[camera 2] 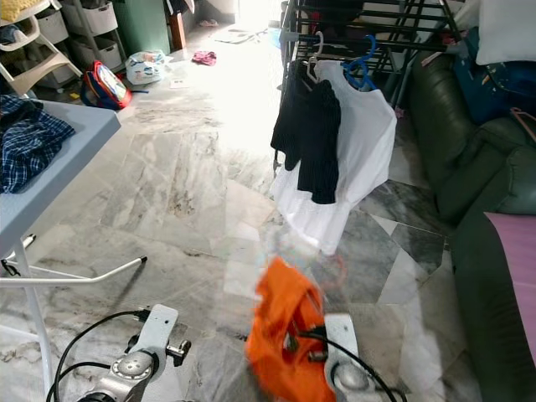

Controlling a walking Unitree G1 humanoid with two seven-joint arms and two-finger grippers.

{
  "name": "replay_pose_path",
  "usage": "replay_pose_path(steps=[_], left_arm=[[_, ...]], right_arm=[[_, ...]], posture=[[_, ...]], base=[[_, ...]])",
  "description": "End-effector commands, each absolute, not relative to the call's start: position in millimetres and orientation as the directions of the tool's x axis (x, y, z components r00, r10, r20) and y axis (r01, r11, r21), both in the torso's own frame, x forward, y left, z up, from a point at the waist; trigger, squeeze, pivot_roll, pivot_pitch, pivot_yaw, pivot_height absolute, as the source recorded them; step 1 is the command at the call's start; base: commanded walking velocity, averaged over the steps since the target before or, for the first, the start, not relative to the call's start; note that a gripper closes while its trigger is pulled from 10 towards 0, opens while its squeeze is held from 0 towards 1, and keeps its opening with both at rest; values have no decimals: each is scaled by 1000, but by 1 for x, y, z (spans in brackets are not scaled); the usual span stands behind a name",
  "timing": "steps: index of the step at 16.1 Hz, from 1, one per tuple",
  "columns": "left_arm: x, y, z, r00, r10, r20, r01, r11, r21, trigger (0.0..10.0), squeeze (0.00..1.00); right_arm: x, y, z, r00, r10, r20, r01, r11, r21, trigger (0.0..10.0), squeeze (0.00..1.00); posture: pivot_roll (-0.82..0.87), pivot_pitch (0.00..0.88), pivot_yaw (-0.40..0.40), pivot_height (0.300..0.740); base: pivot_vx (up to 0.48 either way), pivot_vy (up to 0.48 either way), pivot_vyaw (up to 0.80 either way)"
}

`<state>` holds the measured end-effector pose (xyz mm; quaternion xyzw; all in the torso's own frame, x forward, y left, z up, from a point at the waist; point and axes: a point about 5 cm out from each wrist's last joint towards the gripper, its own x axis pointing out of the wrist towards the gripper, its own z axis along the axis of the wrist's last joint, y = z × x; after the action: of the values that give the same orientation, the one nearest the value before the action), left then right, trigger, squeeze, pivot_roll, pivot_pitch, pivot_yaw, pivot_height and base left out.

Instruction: Hang hanger

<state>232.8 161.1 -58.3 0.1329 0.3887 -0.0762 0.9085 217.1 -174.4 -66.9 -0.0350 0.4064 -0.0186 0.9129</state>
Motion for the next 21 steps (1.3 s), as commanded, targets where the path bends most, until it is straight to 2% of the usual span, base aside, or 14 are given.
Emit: replay_pose_path(steps=[1,4,11,17,21], left_arm=[[231,160,-60,674,-57,-736,275,945,178,10000,0],[231,157,-59,667,-85,-740,305,938,167,10000,0],[225,158,-64,651,-70,-756,309,934,180,10000,0],[210,163,-72,648,0,-761,240,949,203,10000,0],[216,167,-68,654,6,-756,224,954,201,10000,0]], right_arm=[[218,-177,-66,672,-71,-738,41,997,-58,10000,0],[220,-180,-65,676,-80,-733,42,997,-70,10000,0],[219,-176,-65,678,-49,-733,-35,995,-99,10000,0],[217,-178,-66,675,-54,-736,-26,995,-96,10000,0],[216,-183,-66,667,-77,-741,17,996,-88,10000,0]], posture=[[22,61,-18,740],[13,59,-14,740],[23,63,-26,740],[32,71,-33,740],[32,75,-32,740]], base=[[0,0,0],[0,0,0],[0,0,652],[0,0,0],[0,0,0]])
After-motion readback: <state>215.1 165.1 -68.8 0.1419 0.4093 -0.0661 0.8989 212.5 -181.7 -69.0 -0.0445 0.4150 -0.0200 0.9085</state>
